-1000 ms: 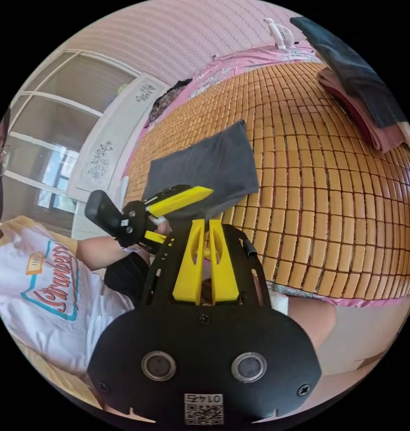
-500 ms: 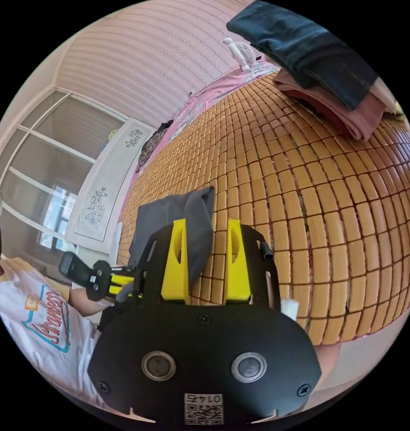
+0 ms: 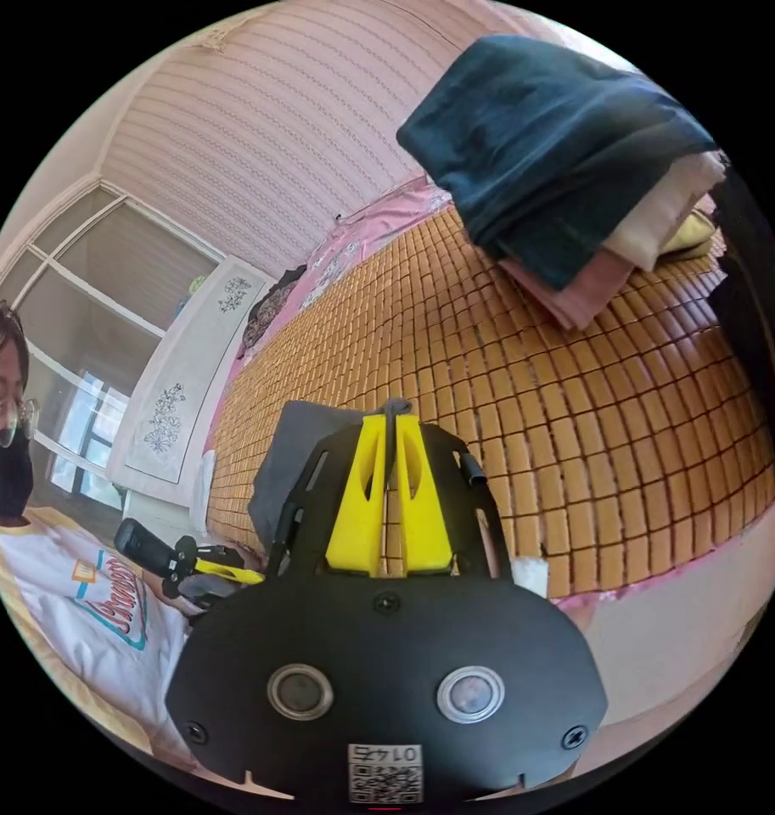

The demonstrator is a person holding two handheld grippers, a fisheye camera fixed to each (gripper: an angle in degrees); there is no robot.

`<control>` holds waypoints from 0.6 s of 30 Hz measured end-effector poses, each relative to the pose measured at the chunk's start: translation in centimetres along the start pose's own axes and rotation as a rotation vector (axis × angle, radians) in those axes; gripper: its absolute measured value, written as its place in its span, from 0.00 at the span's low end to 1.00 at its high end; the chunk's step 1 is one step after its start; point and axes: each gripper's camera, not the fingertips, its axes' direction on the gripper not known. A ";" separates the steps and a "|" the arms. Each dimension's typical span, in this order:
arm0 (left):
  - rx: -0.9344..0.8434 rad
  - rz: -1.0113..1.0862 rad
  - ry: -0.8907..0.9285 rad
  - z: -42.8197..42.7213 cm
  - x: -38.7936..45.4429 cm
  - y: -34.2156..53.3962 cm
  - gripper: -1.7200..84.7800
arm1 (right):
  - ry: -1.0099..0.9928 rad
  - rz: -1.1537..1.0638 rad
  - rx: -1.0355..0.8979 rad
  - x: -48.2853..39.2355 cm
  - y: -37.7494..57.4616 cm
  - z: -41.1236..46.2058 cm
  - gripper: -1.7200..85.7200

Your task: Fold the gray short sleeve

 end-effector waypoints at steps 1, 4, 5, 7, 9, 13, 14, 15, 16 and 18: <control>0.018 0.006 0.012 -0.2 0.1 -0.3 0.01 | 0.012 -0.006 0.004 -0.5 0.0 -1.3 0.03; 0.082 -0.014 0.027 -2.2 -0.7 -1.5 0.01 | 0.033 -0.046 -0.012 -3.1 -0.9 -2.1 0.04; 0.101 -0.045 0.020 -3.4 -1.6 -1.6 0.01 | 0.047 -0.070 -0.024 -4.5 -1.5 -1.3 0.04; 0.136 -0.114 -0.008 -5.6 -3.5 -1.5 0.01 | 0.042 -0.114 -0.045 -6.9 -2.6 1.0 0.04; 0.167 -0.214 -0.062 -8.8 -6.6 -0.8 0.02 | -0.007 -0.153 -0.066 -9.1 -3.6 4.3 0.05; 0.181 -0.440 -0.243 -13.4 -12.3 1.7 0.06 | -0.016 -0.181 -0.108 -13.2 -5.2 13.4 0.10; 0.164 -0.530 -0.305 -14.2 -14.3 3.0 0.08 | 0.045 -0.186 -0.152 -13.7 -5.3 16.1 0.11; 0.138 -0.606 -0.338 -14.7 -16.2 4.2 0.09 | 0.064 -0.187 -0.169 -13.9 -5.2 17.3 0.11; 0.125 -0.647 -0.348 -14.9 -17.1 4.8 0.10 | 0.067 -0.207 -0.189 -14.3 -4.9 18.9 0.12; 0.102 -0.762 -0.360 -15.6 -19.3 6.2 0.12 | 0.082 -0.250 -0.200 -14.9 -4.2 20.4 0.13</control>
